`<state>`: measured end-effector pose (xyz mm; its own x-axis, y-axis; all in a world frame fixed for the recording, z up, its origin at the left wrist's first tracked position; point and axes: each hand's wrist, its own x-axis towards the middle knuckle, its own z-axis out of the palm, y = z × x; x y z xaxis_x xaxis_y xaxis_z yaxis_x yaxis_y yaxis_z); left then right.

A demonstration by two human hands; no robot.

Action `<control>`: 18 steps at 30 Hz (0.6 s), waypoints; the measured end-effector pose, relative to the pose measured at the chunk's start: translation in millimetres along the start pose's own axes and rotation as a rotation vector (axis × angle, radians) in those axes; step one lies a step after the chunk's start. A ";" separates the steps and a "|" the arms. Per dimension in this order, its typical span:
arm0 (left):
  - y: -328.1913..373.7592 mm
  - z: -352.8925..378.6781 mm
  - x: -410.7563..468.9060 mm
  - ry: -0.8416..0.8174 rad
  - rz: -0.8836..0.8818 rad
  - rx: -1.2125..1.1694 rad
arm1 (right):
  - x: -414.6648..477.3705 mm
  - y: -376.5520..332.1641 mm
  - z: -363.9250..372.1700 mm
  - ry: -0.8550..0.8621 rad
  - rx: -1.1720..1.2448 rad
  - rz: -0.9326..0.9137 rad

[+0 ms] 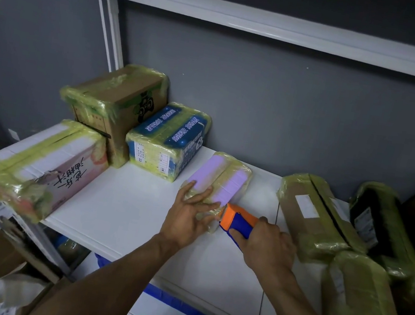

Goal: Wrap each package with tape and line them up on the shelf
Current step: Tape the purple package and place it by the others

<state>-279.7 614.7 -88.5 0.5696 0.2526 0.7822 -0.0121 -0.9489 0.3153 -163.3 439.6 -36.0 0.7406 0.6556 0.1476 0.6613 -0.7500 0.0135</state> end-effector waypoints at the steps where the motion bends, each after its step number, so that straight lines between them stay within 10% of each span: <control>1: 1.9 -1.1 0.2 0.006 -0.001 0.010 | -0.7 -0.6 0.2 0.000 -0.002 -0.002; 18: 16.3 -52.8 -43.5 0.023 -0.323 0.160 | -8.8 -3.8 14.2 -0.186 0.465 0.033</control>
<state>-348.1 598.2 -89.0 0.5043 0.5468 0.6684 0.2955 -0.8366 0.4614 -170.7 438.0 -51.4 0.7429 0.6683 -0.0390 0.5888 -0.6800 -0.4369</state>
